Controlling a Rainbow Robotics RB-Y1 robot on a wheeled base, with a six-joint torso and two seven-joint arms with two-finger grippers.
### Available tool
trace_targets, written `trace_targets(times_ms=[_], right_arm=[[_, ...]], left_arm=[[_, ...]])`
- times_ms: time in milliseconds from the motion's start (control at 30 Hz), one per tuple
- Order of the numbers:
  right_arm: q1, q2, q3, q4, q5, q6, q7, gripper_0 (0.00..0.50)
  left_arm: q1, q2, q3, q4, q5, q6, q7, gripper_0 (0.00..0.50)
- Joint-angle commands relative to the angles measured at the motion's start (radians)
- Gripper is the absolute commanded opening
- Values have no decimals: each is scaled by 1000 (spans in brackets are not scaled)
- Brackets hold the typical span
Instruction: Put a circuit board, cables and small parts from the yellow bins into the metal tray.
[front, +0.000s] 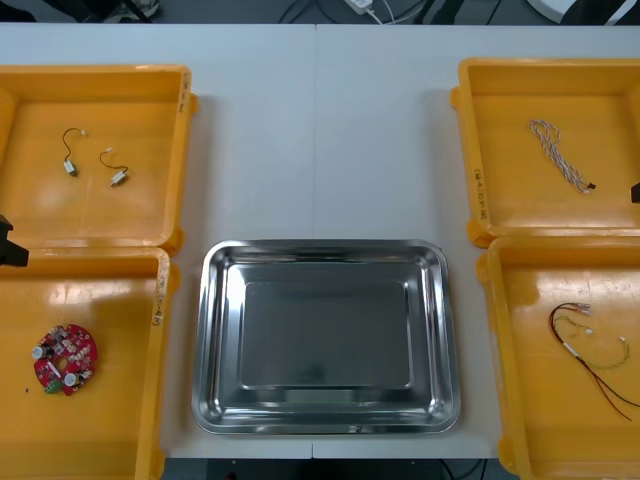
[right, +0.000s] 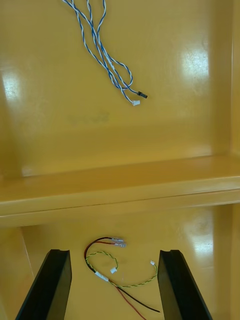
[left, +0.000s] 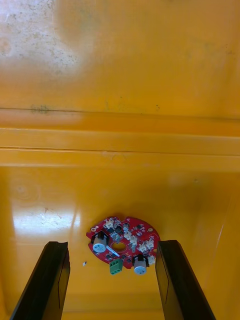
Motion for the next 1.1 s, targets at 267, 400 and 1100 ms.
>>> trace_targets(times_ms=[267,400,1100], right_arm=[[0,-46,-36,-23,-7,4,-28,500],[0,-46,-36,-23,-7,4,-28,500],[3,-25,-27,-22,-9,4,-28,500]], left_arm=[[17,-3,31,-6,-1,7,-62,500],[17,-3,31,-6,-1,7,-62,500],[17,-3,31,-6,-1,7,-62,500]])
